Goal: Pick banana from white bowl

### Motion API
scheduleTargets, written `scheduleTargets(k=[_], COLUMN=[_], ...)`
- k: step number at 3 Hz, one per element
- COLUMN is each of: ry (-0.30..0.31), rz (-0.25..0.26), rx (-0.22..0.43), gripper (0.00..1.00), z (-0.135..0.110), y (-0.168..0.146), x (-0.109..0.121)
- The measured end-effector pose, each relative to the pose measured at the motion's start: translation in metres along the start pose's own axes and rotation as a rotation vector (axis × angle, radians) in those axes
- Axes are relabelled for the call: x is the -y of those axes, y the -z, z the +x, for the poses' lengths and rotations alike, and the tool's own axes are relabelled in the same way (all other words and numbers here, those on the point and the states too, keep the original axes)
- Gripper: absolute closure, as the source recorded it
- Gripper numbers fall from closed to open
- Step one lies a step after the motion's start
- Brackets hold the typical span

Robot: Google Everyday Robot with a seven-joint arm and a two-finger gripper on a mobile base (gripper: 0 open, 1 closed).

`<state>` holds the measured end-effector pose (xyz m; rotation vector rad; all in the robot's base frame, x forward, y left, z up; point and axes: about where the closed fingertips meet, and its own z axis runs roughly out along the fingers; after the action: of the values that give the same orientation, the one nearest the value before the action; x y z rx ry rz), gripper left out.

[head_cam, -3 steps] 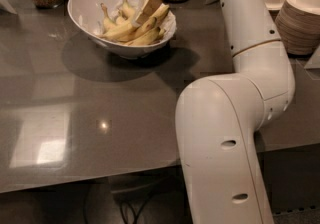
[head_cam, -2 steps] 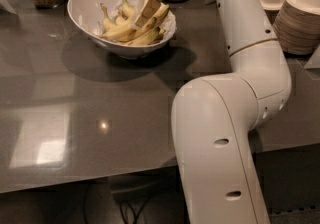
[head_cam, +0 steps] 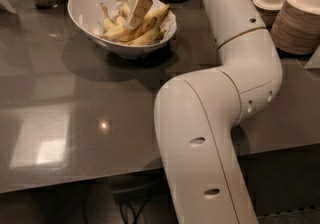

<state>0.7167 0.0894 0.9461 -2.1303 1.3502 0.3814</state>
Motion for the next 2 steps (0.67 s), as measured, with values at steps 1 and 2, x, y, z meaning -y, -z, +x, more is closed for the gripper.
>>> scheduleTargets(k=[1,2], ry=[0.02,0.023], rz=[-0.015,-0.045], rx=[-0.067,-0.116], gripper=[0.35,0.35], z=[0.0017,0.0112], y=[-0.0076,-0.0159], x=[0.0029,-0.0003])
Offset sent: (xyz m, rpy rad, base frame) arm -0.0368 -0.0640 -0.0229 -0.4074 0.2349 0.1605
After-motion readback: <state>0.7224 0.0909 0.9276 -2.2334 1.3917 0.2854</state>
